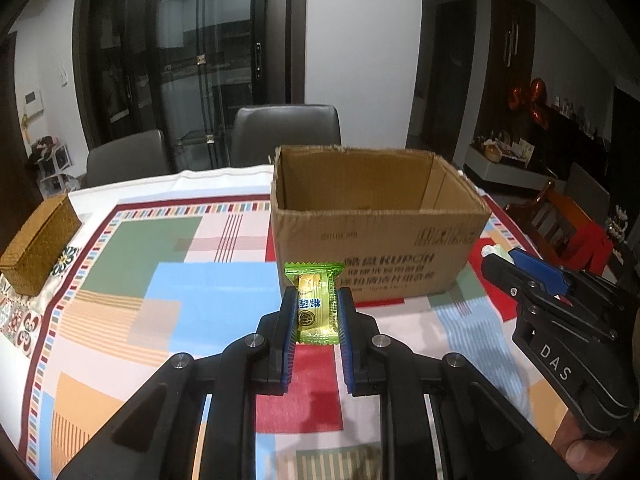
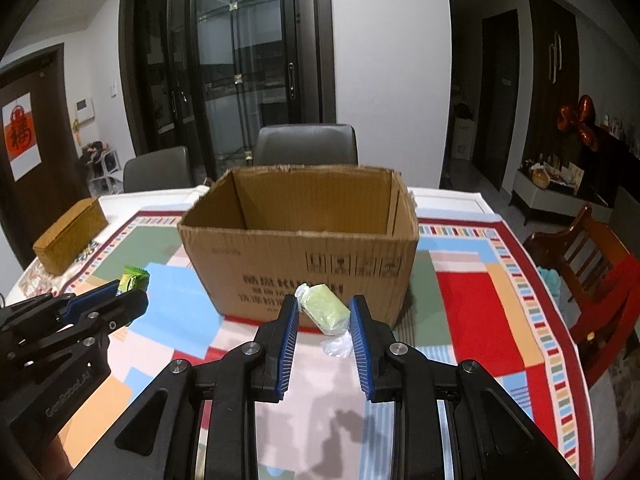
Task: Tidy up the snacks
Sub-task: 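Lift both candies and carry them over the box, then open the left tool over the box while the right tool releases the pale candy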
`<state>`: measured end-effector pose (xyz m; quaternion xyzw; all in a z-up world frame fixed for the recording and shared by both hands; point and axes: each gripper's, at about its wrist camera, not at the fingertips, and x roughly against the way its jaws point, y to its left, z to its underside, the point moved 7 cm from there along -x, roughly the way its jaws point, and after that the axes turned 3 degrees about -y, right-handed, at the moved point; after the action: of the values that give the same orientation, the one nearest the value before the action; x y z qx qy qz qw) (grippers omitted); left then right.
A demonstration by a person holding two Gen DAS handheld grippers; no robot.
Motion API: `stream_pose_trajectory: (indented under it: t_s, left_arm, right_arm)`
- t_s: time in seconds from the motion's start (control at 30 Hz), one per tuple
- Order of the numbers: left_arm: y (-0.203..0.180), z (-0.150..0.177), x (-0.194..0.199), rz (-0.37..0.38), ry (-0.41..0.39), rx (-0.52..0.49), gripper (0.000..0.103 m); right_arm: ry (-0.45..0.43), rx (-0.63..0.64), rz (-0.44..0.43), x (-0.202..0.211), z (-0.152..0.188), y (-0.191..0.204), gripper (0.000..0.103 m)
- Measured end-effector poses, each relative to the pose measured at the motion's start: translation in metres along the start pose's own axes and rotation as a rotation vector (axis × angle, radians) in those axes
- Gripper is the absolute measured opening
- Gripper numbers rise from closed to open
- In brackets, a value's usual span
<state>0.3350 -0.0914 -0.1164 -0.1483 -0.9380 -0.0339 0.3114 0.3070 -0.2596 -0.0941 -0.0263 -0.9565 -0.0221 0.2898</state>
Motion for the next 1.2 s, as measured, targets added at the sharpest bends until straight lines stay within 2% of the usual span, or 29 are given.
stream_pose_trajectory:
  t_s: [0.67,1.2]
  left_arm:
    - [-0.004,-0.072,-0.011,0.003,-0.115,-0.023,0.020]
    - [-0.003,-0.105,-0.051,0.022,-0.146,-0.053,0.020]
  right_arm:
    - [-0.089,0.016,0.008,-0.001,-0.054,0.000,0.028]
    - [-0.080,0.046,0.037,-0.044,-0.088,-0.008,0.028]
